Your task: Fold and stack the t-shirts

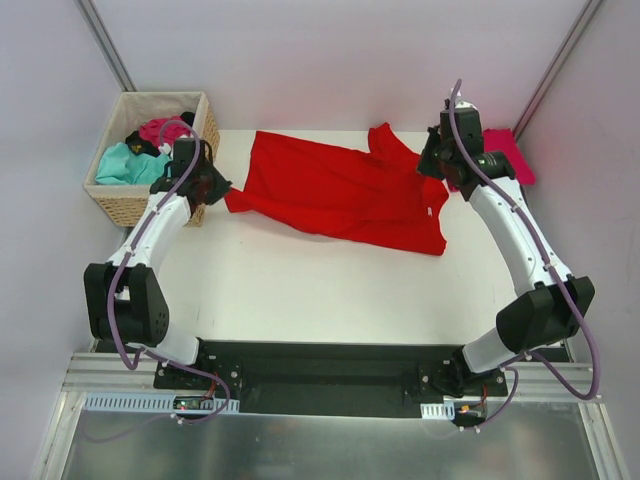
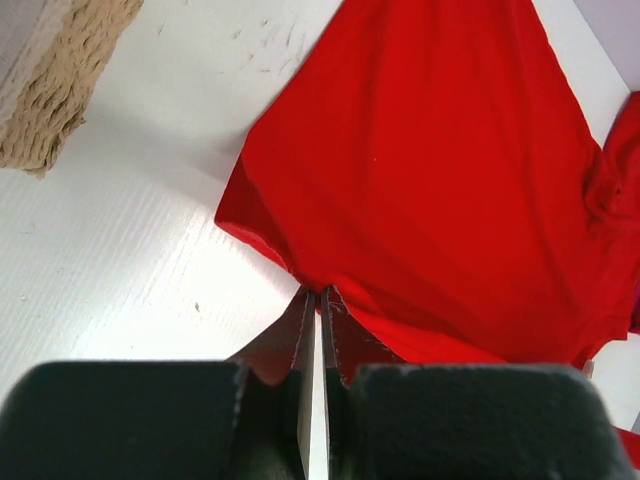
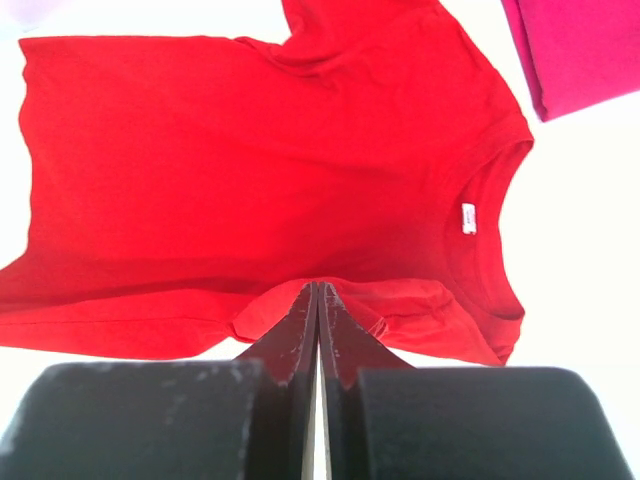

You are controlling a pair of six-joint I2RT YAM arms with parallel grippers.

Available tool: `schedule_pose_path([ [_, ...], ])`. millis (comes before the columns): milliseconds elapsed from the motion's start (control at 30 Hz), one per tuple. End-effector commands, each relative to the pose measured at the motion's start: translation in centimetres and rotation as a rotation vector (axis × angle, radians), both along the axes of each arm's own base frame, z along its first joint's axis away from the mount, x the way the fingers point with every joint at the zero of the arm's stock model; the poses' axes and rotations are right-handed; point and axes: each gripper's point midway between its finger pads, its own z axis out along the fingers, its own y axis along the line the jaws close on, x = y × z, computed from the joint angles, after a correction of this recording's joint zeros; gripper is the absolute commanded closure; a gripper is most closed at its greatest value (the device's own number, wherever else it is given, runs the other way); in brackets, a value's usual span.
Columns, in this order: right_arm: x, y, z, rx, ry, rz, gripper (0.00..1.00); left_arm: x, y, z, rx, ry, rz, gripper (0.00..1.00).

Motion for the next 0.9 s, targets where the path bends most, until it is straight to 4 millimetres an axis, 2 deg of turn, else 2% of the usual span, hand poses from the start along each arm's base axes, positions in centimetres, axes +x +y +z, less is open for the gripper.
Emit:
schedule_pose_path([
  [0, -0.2, -1.0, 1.1, -0.012, -0.033, -0.016, 1.0, 0.2, 0.6, 2.3, 0.032, -0.046, -0.002, 1.0],
  [233, -1.4, -1.3, 2.2, -0.004, -0.053, -0.013, 0.99, -1.1, 0.3, 2.4, 0.004, -0.043, -0.004, 1.0],
  [267, -1.9, -1.5, 2.8, 0.003, -0.067, -0.015, 0.99, -1.5, 0.3, 2.1, 0.001, -0.035, -0.001, 1.0],
  [333, -2.9, -1.4, 2.6, 0.014, -0.062, -0.005, 1.0, -2.2, -0.6, 2.2, -0.031, -0.036, -0.03, 1.0],
  [367, -3.6, -1.3, 3.3, 0.021, -0.083, 0.0, 0.99, -2.9, -0.7, 1.9, -0.035, -0.033, -0.029, 1.0],
  [467, -5.4, -1.0, 2.4, 0.005, -0.063, 0.022, 0.99, -4.5, -1.2, 1.6, -0.026, -0.033, -0.041, 1.0],
  [500, -6.3, -1.0, 2.9, 0.013, -0.077, 0.028, 0.99, -5.0, -1.6, 1.5, -0.019, -0.035, -0.052, 1.0],
  [567, -7.9, -1.3, 2.4, 0.007, -0.068, 0.031, 0.99, -6.6, -1.9, 1.4, -0.017, -0.046, -0.066, 1.0],
  [600, -9.2, -1.5, 3.4, 0.013, -0.106, 0.038, 1.0, -7.3, -2.6, 1.3, -0.02, -0.049, -0.085, 1.0],
  [633, -10.1, -1.7, 2.6, 0.006, -0.094, 0.04, 0.99, -8.0, -2.7, 1.2, -0.018, -0.055, -0.089, 1.0],
  [700, -11.8, -1.9, 2.5, 0.006, -0.099, 0.054, 0.99, -9.9, -2.8, 1.2, -0.025, -0.073, -0.098, 1.0],
  [733, -13.4, -2.4, 3.0, 0.006, -0.111, 0.056, 1.0, -10.6, -3.1, 1.3, -0.026, -0.083, -0.108, 1.0],
  [800, -15.2, -3.2, 2.2, -0.011, -0.108, 0.047, 1.0, -12.5, -3.0, 1.4, -0.032, -0.102, -0.112, 1.0],
  [833, -16.8, -3.9, 2.7, -0.003, -0.131, 0.045, 0.99, -13.0, -3.0, 1.4, -0.032, -0.109, -0.116, 1.0],
  [867, -17.6, -4.4, 1.9, -0.015, -0.118, 0.04, 1.0, -13.9, -2.5, 1.6, -0.021, -0.119, -0.103, 1.0],
])
